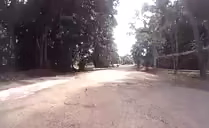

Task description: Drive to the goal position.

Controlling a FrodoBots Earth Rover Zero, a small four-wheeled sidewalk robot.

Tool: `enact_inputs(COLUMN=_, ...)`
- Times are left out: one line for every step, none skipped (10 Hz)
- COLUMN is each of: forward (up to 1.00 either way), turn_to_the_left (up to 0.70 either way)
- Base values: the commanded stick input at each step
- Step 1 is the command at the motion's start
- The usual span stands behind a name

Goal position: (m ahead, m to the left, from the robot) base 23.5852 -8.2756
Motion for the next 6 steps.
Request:
enact_inputs(forward=0.70, turn_to_the_left=0.00)
enact_inputs(forward=0.70, turn_to_the_left=0.00)
enact_inputs(forward=0.70, turn_to_the_left=0.00)
enact_inputs(forward=0.70, turn_to_the_left=0.00)
enact_inputs(forward=0.70, turn_to_the_left=0.00)
enact_inputs(forward=0.70, turn_to_the_left=0.00)
